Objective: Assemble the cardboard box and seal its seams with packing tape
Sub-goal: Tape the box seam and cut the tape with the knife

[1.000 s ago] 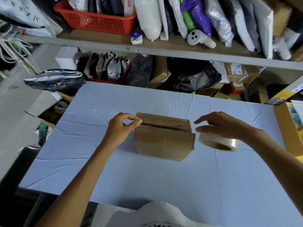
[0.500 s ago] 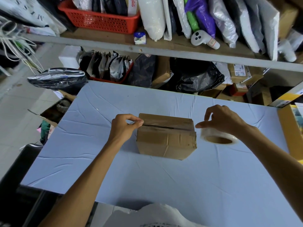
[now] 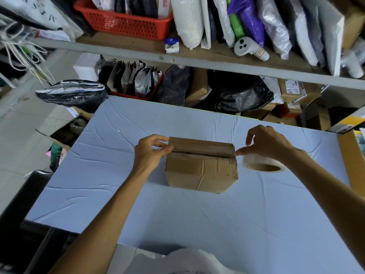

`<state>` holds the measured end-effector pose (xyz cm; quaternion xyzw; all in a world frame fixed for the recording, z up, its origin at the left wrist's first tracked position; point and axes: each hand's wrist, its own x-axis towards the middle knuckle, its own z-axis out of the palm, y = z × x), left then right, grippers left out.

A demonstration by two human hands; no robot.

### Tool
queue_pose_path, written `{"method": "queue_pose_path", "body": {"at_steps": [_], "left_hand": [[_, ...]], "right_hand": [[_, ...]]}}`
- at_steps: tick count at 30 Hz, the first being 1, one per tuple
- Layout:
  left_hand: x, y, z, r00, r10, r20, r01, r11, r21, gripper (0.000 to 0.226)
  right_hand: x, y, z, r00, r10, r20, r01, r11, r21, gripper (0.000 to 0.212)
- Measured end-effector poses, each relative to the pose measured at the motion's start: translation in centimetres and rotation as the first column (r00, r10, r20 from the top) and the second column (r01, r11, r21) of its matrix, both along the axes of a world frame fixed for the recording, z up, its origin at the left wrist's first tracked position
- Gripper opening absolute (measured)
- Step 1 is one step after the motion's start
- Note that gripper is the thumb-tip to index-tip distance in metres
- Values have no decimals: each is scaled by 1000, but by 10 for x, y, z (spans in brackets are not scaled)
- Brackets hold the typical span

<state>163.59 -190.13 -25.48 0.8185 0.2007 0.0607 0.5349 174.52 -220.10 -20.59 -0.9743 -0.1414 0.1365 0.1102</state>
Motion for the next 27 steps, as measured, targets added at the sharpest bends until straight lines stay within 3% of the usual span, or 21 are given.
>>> {"method": "queue_pose_path", "body": {"at_steps": [7, 11, 16, 23, 27], "left_hand": [[5, -1, -1, 995, 50, -88, -56, 997, -58, 19], [10, 3, -1, 964, 98, -246, -156, 962, -226, 13], [10, 12, -2, 934, 3, -358, -138, 925, -353, 8], [13, 7, -7, 946, 40, -322, -128, 958, -256, 10], [6, 3, -15, 977, 89, -193, -118, 982, -146, 11]], "right_hand": [[1, 4, -6, 1000, -13, -20, 12, 998, -69, 55], [1, 5, -8, 999, -38, -38, 35, 997, -75, 56], [-1, 2, -12, 996, -70, -61, 67, 996, -57, 57], [-4, 2, -15, 997, -68, -48, 67, 997, -36, 54], [-5, 0, -18, 998, -60, -29, 59, 998, -19, 53]]}}
